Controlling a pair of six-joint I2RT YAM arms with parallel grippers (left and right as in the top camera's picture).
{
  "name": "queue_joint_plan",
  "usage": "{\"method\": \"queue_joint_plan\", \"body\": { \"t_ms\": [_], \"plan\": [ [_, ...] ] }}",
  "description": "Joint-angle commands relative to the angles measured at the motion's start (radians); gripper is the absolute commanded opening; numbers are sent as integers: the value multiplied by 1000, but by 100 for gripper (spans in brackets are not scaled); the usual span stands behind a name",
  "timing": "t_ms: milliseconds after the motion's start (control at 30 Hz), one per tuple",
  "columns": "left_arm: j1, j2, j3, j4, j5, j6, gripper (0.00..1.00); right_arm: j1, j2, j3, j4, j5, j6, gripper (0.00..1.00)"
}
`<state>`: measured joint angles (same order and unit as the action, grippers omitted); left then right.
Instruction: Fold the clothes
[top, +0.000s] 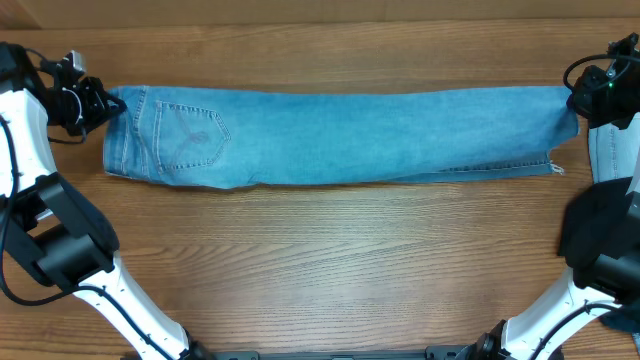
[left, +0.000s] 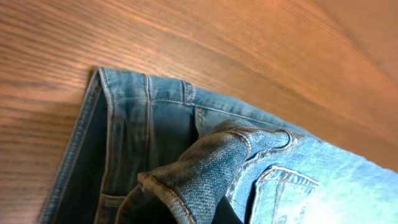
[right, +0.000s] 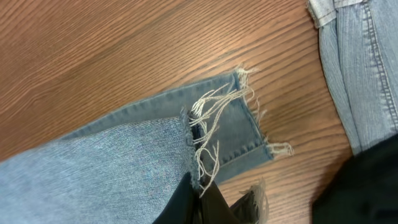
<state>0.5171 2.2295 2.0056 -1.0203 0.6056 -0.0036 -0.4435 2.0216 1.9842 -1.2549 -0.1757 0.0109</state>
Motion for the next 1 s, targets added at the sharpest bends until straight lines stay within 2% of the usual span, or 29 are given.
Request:
{"method": "queue_joint_plan", "body": {
  "t_ms": [0, 200, 467, 667, 967],
  "plan": [
    [44, -33, 28, 43, 132, -46, 4, -19, -5, 20, 12, 29, 16, 4],
    [80, -34, 28, 53, 232, -50, 4, -72, -13, 20, 17, -62, 17, 4],
    [104, -57, 28, 58, 241, -45, 4, -116, -13, 20, 63, -133, 19, 4],
    [64, -57, 28, 116, 165, -41, 4, -100, -8, 18, 96, -120, 21, 4],
    [-50, -57, 28, 157, -77, -34, 4, -83, 101, 18, 100, -113, 27, 4]
  ]
}}
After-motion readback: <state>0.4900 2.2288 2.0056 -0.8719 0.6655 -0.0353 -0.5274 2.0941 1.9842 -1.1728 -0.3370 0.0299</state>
